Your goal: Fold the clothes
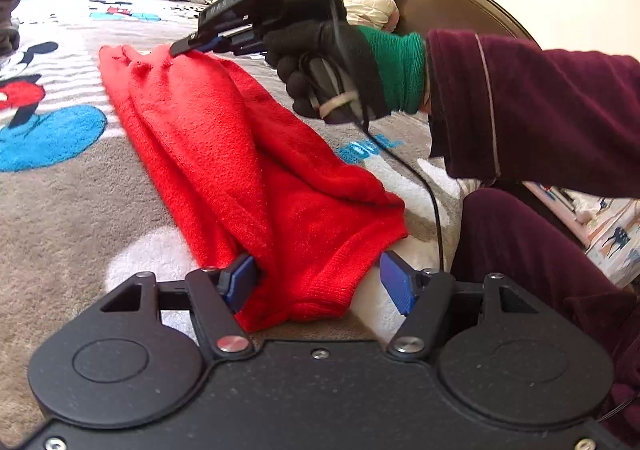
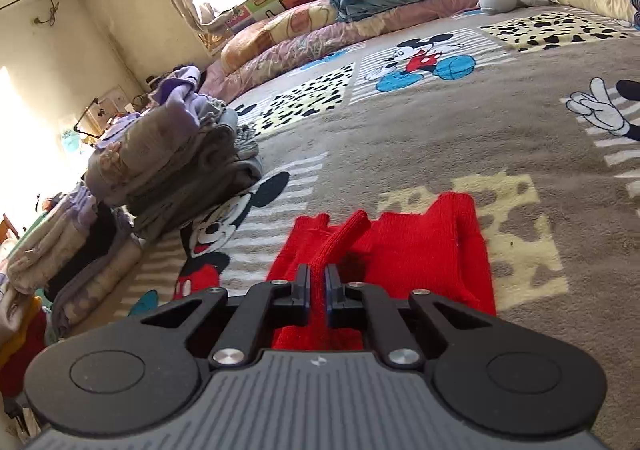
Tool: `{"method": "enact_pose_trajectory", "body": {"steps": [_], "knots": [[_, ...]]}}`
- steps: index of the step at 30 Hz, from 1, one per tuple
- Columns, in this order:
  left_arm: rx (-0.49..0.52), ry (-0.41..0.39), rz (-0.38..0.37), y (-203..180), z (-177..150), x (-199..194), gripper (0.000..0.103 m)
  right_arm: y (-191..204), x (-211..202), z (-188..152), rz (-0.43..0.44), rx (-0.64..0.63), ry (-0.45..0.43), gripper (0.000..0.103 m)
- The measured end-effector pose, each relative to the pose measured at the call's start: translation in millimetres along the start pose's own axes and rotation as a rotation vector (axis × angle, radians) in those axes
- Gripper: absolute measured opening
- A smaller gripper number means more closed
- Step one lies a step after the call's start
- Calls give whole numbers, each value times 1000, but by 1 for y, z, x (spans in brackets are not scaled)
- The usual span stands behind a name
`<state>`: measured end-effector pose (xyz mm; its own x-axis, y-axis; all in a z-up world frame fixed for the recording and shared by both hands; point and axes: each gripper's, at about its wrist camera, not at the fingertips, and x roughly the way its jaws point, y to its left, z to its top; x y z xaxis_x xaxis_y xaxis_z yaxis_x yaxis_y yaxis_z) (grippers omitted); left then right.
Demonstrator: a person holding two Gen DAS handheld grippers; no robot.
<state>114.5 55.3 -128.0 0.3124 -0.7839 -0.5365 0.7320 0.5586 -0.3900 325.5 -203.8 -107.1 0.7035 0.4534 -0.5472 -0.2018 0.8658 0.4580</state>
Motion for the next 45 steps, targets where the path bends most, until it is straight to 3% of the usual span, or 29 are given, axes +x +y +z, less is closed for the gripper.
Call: {"method": "enact_pose_trajectory", "body": {"steps": [4, 7, 10, 15, 17, 19, 21, 26, 29, 31, 33, 41, 45], "knots": [[17, 6, 22, -3, 2, -4, 65, 3, 12, -4, -41, -70, 33, 13], [70, -21, 108, -10, 4, -16, 65, 4, -3, -1, -40, -75, -26, 18], [122, -112, 137, -17, 10, -28, 65, 14, -29, -3, -25, -165, -62, 21], [160, -210, 158, -27, 25, -21, 65, 39, -61, -25, 55, -380, 32, 21], [149, -172, 168, -24, 29, -6, 66, 44, -63, -37, 68, -420, 60, 21], [81, -33, 186, -11, 29, 20, 66, 46, -58, -50, 61, -440, 87, 20], [110, 16, 197, -10, 21, 35, 70, 45, -44, -62, 17, -429, 132, 20], [131, -22, 197, -21, 18, 22, 73, 46, -37, -66, -16, -415, 135, 20], [141, -64, 216, -25, 13, 10, 73, 48, -63, -65, 8, -423, 91, 23], [151, -93, 234, -29, 10, 3, 73, 43, -86, -68, 11, -422, 53, 33], [172, -113, 264, -33, 4, -3, 73, 34, -109, -75, 5, -412, 25, 35], [276, -125, 368, -50, -12, -2, 73, 4, -192, -143, -62, -451, -75, 36], [396, -63, 469, -66, -27, 2, 73, 6, -217, -181, -70, -556, -107, 41]]}}
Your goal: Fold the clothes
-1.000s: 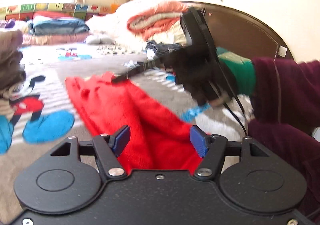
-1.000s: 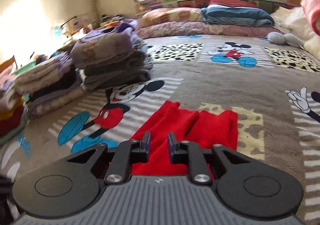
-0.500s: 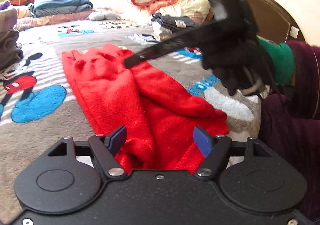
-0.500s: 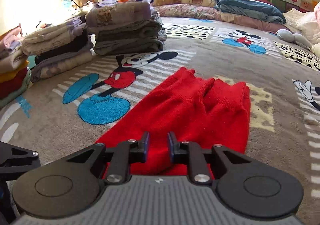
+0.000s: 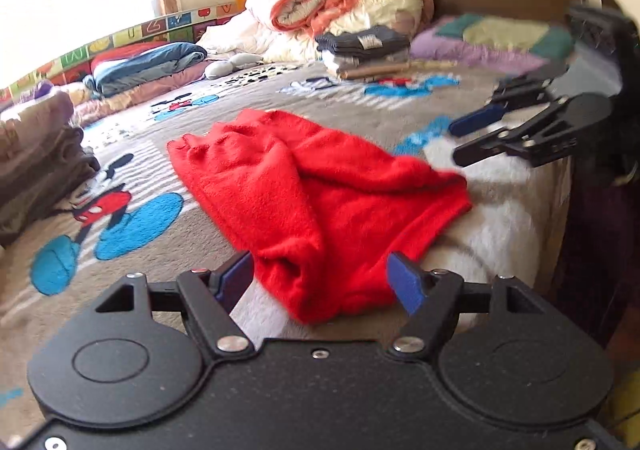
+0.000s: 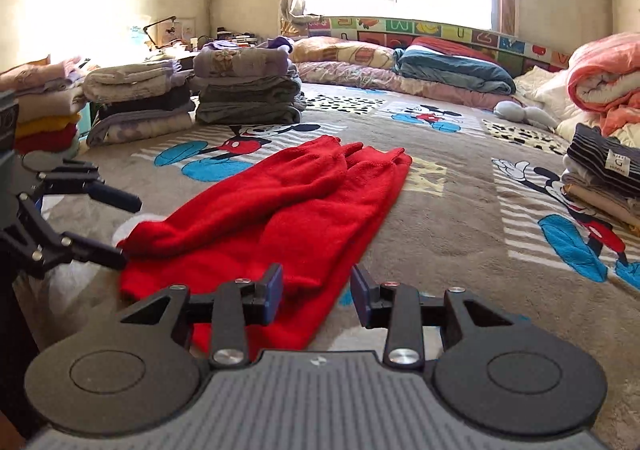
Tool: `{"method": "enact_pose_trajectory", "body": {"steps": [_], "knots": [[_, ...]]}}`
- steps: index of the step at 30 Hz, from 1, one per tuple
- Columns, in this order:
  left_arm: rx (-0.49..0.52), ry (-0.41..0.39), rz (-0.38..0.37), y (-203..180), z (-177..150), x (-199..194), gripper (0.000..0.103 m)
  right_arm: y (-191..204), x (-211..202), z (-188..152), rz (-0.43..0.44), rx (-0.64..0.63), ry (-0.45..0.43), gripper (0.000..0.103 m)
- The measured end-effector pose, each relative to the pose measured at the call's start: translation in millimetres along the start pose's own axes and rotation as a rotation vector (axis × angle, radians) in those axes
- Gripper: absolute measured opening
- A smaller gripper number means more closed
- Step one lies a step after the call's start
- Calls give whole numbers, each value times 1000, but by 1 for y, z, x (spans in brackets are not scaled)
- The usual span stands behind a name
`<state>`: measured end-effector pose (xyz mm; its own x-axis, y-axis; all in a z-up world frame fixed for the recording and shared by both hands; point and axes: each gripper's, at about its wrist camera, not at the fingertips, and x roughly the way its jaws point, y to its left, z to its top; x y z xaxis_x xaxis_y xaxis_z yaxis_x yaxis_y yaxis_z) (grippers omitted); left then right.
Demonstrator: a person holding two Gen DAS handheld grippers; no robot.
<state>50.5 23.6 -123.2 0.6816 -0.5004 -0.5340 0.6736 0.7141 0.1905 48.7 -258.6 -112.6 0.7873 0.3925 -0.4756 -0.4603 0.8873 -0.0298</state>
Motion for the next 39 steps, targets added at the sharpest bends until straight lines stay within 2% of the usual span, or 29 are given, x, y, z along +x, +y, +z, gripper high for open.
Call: {"method": "enact_pose_trajectory", "body": {"steps": [4, 7, 13, 17, 21, 23, 25, 28, 29, 30, 33, 36, 39], "knots": [[109, 53, 61, -15, -10, 0, 73, 30, -14, -26, -13, -203, 26, 46], [258, 97, 117, -31, -19, 1, 73, 50, -10, -36, -49, -349, 70, 52], [463, 103, 255, -53, -25, 14, 73, 71, 4, -43, -172, -559, 65, 55], [544, 84, 352, -63, -27, 34, 73, 77, 18, -49, -231, -638, 49, 55], [481, 114, 395, -59, -22, 33, 72, 77, 28, -49, -238, -641, 32, 54], [484, 117, 405, -62, -24, 31, 66, 77, 28, -47, -239, -634, 30, 51], [496, 119, 402, -64, -23, 36, 58, 80, 28, -49, -241, -655, 22, 45], [413, 116, 402, -58, -20, 40, 56, 82, 30, -51, -216, -655, 17, 32], [380, 115, 400, -56, -18, 40, 52, 82, 32, -50, -204, -649, 20, 31], [363, 118, 387, -55, -17, 41, 43, 82, 33, -49, -189, -634, 25, 26], [339, 127, 378, -60, -16, 43, 27, 79, 34, -45, -157, -585, 37, 20], [329, 127, 387, -63, -14, 44, 20, 77, 30, -42, -137, -555, 35, 18], [338, 128, 386, -66, -14, 38, 17, 78, 26, -41, -127, -541, 27, 18]]}}
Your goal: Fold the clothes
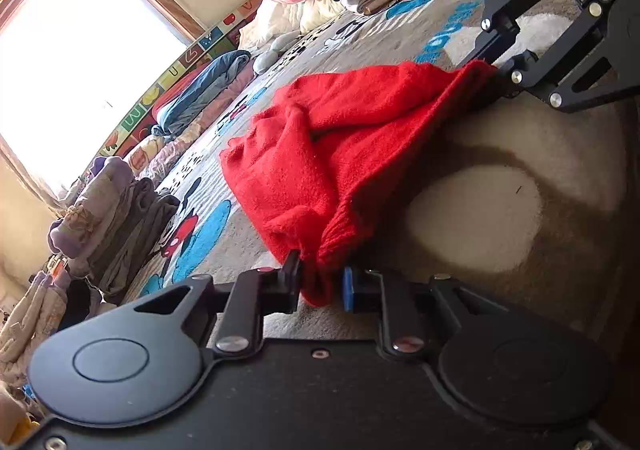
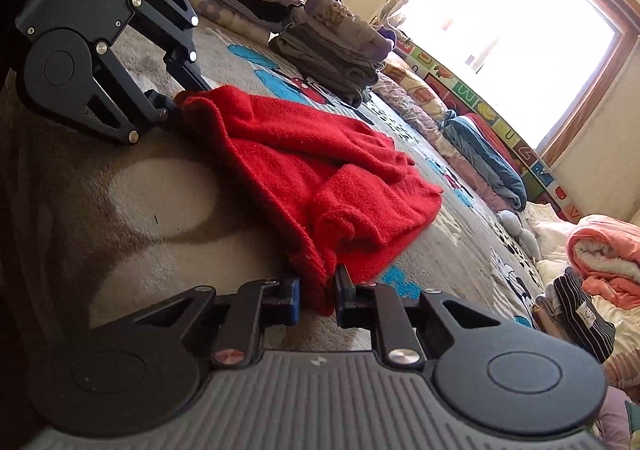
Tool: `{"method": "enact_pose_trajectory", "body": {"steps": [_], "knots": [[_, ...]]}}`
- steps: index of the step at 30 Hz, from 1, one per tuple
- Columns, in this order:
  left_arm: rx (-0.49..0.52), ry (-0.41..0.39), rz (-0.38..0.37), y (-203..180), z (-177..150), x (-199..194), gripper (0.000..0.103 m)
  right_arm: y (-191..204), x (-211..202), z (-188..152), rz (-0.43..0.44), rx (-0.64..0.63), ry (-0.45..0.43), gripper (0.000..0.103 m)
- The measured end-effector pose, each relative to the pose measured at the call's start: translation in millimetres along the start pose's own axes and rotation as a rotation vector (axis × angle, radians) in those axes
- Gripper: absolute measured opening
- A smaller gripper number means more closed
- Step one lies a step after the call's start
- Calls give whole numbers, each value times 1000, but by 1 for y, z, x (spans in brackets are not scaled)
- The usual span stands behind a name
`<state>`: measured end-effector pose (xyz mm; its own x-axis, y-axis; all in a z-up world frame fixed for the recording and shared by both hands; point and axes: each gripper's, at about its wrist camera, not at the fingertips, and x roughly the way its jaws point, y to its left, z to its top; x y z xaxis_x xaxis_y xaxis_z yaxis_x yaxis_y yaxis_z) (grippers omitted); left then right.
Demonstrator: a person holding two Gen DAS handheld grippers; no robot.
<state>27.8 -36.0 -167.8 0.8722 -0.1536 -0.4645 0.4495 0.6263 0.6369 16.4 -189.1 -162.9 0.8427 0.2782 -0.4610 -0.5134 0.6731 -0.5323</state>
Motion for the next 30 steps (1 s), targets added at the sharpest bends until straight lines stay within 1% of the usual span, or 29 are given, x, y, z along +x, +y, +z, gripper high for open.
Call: {"method": "enact_pose_trajectory", "body": {"steps": [6, 10, 13, 17, 19, 21, 23, 25, 28, 30], "knots": [[49, -1, -21, -2, -1, -23, 17, 4, -18, 1, 21, 2, -21, 17], [79, -23, -67, -3, -1, -52, 17, 5, -47, 3, 39, -3, -48, 17], [70, -49, -101, 2, 3, -71, 17, 2, -72, 4, 39, 12, -80, 17], [-58, -109, -130, 32, 19, -87, 17, -8, -98, 8, 18, 75, -135, 17], [-135, -137, -137, 51, 29, -87, 17, -21, -102, 11, 12, 137, -170, 17], [-236, -156, -162, 74, 39, -82, 17, -35, -105, 15, 7, 202, -206, 17], [-329, -181, -184, 95, 50, -72, 17, -53, -103, 18, 11, 284, -243, 17], [-413, -188, -222, 111, 59, -57, 17, -72, -96, 21, 19, 371, -275, 17], [-545, -189, -273, 133, 66, -29, 17, -106, -76, 20, 36, 519, -308, 17], [-636, -183, -314, 146, 68, -6, 17, -128, -58, 15, 68, 622, -323, 17]]}}
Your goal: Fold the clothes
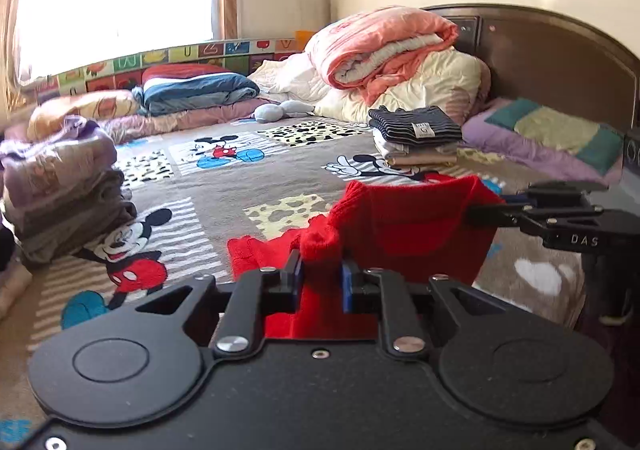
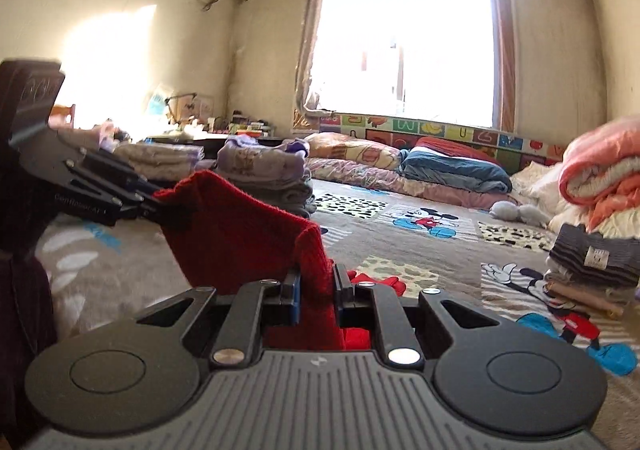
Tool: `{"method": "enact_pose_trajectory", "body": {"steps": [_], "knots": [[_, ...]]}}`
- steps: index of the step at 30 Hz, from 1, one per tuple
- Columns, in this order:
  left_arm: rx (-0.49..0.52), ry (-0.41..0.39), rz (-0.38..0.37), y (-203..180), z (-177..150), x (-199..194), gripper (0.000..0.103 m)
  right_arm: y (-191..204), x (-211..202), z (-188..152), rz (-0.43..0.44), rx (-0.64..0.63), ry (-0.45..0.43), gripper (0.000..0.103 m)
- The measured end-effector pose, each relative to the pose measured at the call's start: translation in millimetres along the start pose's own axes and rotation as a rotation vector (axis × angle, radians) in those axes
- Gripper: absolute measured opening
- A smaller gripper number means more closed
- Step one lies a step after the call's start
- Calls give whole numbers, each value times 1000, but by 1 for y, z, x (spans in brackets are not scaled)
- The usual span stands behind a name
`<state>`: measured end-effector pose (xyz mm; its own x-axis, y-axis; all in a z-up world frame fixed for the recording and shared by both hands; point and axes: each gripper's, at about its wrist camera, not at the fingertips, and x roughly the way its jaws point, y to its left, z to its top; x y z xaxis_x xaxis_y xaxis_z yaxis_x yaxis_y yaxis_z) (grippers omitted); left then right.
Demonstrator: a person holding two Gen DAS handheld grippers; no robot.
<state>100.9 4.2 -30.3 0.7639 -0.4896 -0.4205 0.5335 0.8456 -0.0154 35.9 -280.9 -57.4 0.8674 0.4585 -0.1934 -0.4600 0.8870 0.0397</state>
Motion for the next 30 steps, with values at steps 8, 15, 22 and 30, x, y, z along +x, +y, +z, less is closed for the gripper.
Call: {"method": "enact_pose_trajectory", "body": {"steps": [8, 15, 22, 30], "knots": [[-316, 17, -102, 66, -3, 82, 16, -84, 82, -15, 85, 374, 25, 17], [-422, 14, -162, 98, -11, 120, 12, -122, 139, -33, 170, 550, 57, 16], [-478, -88, -189, 132, 0, 142, 11, -141, 179, -22, 185, 553, 24, 16], [-516, -66, -146, 146, -7, 171, 11, -167, 216, -22, 183, 587, 47, 16]]}}
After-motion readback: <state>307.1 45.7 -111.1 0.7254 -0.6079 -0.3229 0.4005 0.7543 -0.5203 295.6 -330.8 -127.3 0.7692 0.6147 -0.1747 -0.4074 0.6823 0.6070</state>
